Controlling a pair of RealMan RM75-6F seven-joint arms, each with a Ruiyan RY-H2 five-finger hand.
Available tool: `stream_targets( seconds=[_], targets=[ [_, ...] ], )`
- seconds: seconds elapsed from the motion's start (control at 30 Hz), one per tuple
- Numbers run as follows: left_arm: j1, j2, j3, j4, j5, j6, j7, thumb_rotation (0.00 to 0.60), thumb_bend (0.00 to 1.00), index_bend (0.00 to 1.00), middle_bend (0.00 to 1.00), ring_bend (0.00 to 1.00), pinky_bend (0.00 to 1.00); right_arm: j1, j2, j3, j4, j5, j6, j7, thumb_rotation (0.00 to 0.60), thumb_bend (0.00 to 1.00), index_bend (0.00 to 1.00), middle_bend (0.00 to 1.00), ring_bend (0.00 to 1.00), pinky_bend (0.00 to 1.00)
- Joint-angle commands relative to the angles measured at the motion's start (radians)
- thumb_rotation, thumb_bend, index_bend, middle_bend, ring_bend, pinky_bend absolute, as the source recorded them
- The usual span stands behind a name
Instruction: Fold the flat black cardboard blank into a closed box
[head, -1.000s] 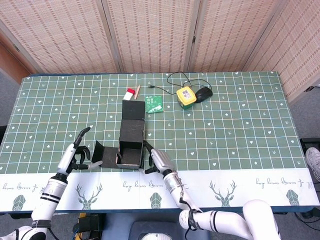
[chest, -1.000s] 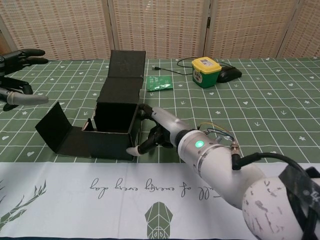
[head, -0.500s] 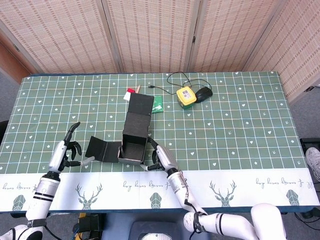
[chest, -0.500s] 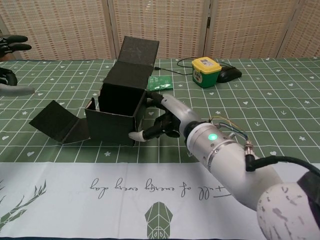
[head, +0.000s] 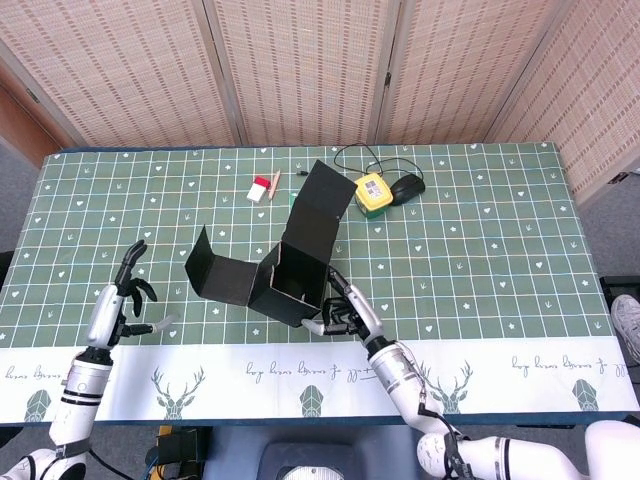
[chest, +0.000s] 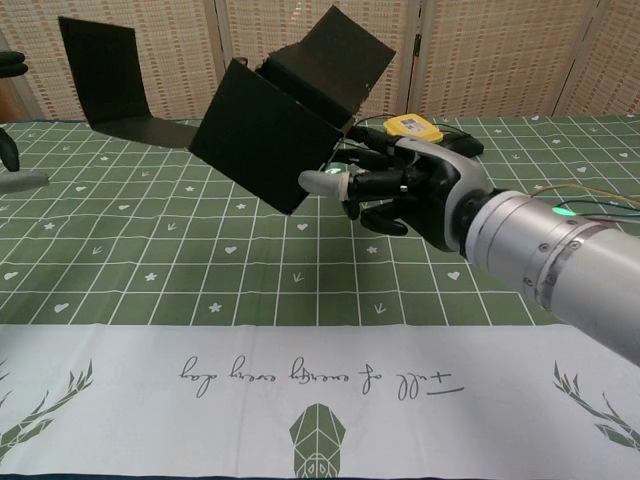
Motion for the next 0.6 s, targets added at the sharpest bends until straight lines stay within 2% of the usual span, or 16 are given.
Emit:
stream_targets(
  seconds=[0.03, 0.27, 0.33, 0.4, 0.6],
  targets=[
    [-0.009, -0.022, -0.009, -0.003, 0.009, 0.016, 0.003, 0.6, 0.04, 0.0, 0.0, 0.58, 0.77, -0.037, 0.045, -0.013, -0.043, -0.058, -0.032, 0.091, 0.6, 0.33, 0.39, 0.41, 0.73, 0.97],
    [-0.042, -0.123, -0.029, 0.027, 0.085, 0.116, 0.024, 0.6, 0.04, 0.0, 0.0, 0.52, 0.79, -0.043, 0.03, -0.047, -0.032, -0.109, -0.049, 0.173, 0.6, 0.33, 0.39, 0.41, 0.73, 0.97],
    [-0.052, -0.144, -0.032, 0.031, 0.102, 0.136, 0.012, 0.6, 0.04, 0.0, 0.0, 0.52, 0.8, -0.042, 0.021, -0.055, -0.023, -0.119, -0.047, 0.184, 0.6, 0.33, 0.39, 0.41, 0.73, 0.97],
    [-0.061, -0.159, -0.033, 0.029, 0.12, 0.154, 0.002, 0.6, 0.04, 0.0, 0.0, 0.58, 0.8, -0.04, 0.013, -0.06, -0.015, -0.127, -0.043, 0.19, 0.6, 0.33, 0.39, 0.41, 0.73, 0.97],
    [-0.077, -0.184, -0.019, 0.022, 0.157, 0.181, 0.0, 0.6, 0.04, 0.0, 0.0, 0.57, 0.8, -0.033, 0.003, -0.072, -0.005, -0.147, -0.04, 0.197, 0.6, 0.33, 0.39, 0.41, 0.74, 0.97]
  ],
)
